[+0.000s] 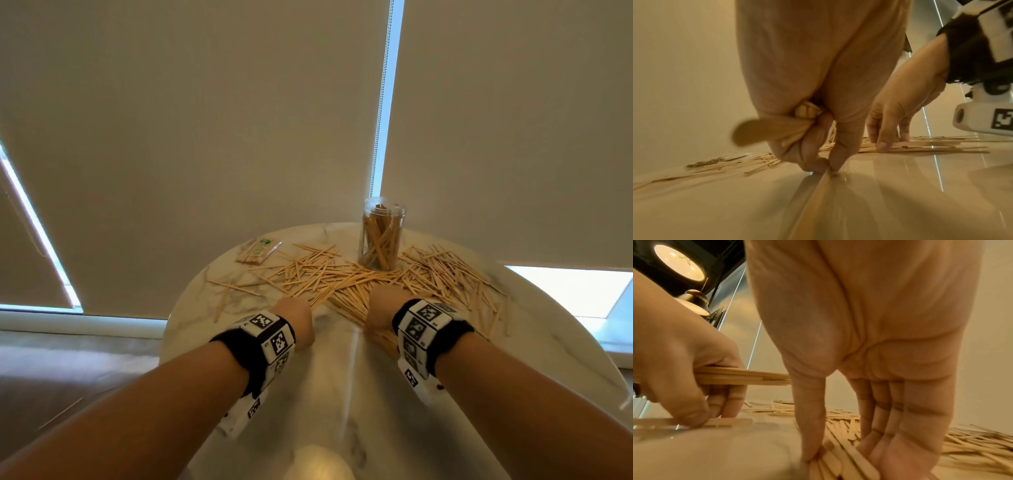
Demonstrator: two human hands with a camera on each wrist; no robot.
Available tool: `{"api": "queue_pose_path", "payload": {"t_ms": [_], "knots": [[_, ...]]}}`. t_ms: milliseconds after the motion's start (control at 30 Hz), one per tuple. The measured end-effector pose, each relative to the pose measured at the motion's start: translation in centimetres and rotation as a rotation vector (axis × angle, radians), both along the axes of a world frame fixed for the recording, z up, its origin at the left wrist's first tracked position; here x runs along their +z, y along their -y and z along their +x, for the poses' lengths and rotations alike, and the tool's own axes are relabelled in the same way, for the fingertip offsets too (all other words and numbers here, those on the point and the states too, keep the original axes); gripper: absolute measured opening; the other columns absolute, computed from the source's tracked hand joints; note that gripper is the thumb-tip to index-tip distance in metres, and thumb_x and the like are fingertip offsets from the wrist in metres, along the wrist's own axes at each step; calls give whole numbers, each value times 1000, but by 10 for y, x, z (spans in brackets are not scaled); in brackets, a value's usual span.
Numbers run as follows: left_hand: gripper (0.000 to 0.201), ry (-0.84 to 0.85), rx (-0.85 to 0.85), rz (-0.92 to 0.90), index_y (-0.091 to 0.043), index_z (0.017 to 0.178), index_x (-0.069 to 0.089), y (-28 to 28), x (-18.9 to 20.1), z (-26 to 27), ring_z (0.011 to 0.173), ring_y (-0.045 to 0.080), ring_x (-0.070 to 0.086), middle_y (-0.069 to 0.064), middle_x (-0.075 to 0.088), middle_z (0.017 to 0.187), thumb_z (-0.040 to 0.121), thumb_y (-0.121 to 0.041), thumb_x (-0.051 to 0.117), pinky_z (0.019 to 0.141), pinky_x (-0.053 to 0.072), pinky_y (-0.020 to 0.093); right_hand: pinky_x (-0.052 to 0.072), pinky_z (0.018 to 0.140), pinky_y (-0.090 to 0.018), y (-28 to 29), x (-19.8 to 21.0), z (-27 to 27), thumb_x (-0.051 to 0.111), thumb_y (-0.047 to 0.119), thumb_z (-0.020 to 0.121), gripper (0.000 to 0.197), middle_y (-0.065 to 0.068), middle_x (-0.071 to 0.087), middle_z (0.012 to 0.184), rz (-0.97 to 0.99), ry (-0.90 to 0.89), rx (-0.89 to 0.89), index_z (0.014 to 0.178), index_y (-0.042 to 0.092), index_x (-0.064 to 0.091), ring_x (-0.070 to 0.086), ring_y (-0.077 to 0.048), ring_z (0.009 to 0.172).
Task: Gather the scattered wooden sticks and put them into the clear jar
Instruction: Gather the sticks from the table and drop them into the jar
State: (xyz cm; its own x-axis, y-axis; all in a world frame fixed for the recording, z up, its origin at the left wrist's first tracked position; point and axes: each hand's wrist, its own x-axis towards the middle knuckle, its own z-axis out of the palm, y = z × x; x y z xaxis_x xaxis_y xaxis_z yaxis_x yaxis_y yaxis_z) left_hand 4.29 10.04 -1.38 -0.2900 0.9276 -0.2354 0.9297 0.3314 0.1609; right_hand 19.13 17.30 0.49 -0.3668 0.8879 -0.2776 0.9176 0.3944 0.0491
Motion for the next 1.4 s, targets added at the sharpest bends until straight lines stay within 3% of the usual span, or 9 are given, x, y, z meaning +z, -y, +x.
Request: {"api": "queue_pose_path", "payload": {"t_ms": [67, 267, 367, 467, 600, 800, 967, 1133, 1400], "knots": [[28, 39, 11, 32, -7, 112, 59, -1, 0, -1, 95, 23, 61, 9, 60, 100, 94, -28, 63, 70, 44, 27, 51, 77, -29, 1, 0, 4, 70, 28, 91, 35, -8, 64, 100, 0, -4, -1, 115, 3, 67, 57, -22, 86], [29, 557, 240, 247, -4, 102, 60, -14, -5, -5, 75, 21, 56, 13, 69, 101, 101, -25, 41, 70, 44, 29, 49, 79, -30, 7, -3, 13, 58, 23, 98, 27, -10, 63, 102, 21, 9, 39, 114, 3, 67, 62, -25, 97], [33, 879, 403, 330, -5, 123, 53, -18, -3, 2, 71, 16, 59, 4, 73, 87, 102, -23, 36, 72, 45, 31, 48, 81, -30, 9, -5, 15, 55, 19, 99, 27, -12, 66, 115, 37, 10, 44, 119, 3, 64, 63, -27, 108], [35, 1024, 488, 408, -9, 133, 41, -21, -1, 11, 68, 17, 60, 7, 64, 88, 106, -30, 33, 70, 54, 36, 49, 83, -31, 9, -8, 17, 47, 12, 100, 28, -13, 65, 121, 13, 15, 47, 122, 1, 62, 62, -28, 110], [39, 1032, 488, 464, -7, 129, 38, -28, -6, 18, 57, 20, 50, 10, 54, 78, 106, -38, 35, 69, 55, 41, 52, 87, -32, 11, -10, 20, 45, 8, 100, 29, -15, 65, 120, -24, 1, 55, 121, -1, 62, 63, -29, 105], [34, 1113, 447, 404, -9, 127, 39, -36, -13, 26, 53, 19, 47, 8, 51, 73, 105, -35, 37, 67, 47, 39, 50, 79, -30, 10, -8, 25, 54, 11, 98, 24, -12, 62, 102, -42, 16, 82, 116, -1, 64, 57, -23, 88], [30, 1178, 443, 400, -9, 124, 40, -43, -14, 29, 47, 18, 44, 8, 49, 70, 105, -32, 37, 64, 44, 38, 53, 90, -33, 14, -8, 27, 50, 8, 99, 29, -15, 65, 121, -24, 28, 107, 124, -1, 63, 64, -28, 108], [28, 1197, 439, 412, -11, 123, 41, -44, -14, 32, 48, 16, 42, 6, 47, 73, 105, -33, 38, 53, 44, 32, 49, 85, -30, 16, -7, 29, 52, 8, 99, 29, -15, 64, 119, -30, 30, 117, 124, -1, 62, 62, -27, 106], [27, 1164, 405, 407, -9, 110, 47, -44, -16, 28, 49, 15, 41, 3, 47, 68, 106, -34, 37, 59, 40, 33, 46, 82, -29, 20, -7, 36, 46, 8, 101, 29, -15, 65, 120, -73, 66, 136, 123, -1, 63, 62, -28, 107]]}}
